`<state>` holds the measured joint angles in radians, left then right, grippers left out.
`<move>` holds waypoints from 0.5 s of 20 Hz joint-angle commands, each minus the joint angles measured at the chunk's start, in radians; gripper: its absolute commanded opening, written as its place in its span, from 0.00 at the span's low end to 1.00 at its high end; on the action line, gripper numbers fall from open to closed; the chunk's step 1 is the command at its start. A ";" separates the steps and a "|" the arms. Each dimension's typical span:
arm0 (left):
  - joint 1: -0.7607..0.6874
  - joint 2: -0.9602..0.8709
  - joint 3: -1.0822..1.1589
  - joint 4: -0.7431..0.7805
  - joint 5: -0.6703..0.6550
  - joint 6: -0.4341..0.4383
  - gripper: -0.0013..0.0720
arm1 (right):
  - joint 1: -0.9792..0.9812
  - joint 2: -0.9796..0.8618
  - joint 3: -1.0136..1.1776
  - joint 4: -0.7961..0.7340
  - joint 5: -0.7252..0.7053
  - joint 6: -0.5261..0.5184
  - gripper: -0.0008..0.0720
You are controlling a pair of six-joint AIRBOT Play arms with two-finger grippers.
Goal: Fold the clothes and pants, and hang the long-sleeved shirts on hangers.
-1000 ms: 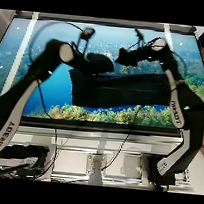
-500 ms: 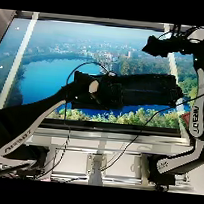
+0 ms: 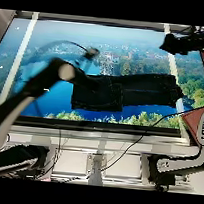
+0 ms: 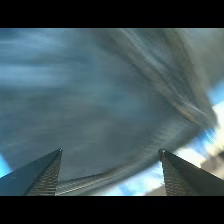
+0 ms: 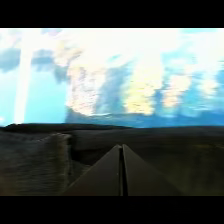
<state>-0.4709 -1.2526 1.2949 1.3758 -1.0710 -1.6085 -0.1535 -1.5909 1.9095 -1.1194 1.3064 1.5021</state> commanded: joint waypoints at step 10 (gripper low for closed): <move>0.499 -0.245 -0.138 -0.465 -0.148 0.484 0.68 | -0.132 0.013 0.001 -0.030 0.068 -0.016 0.06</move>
<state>-0.0193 -1.3808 1.1816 1.0588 -1.2469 -1.2640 -0.2802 -1.5784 1.9095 -1.1503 1.3705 1.4960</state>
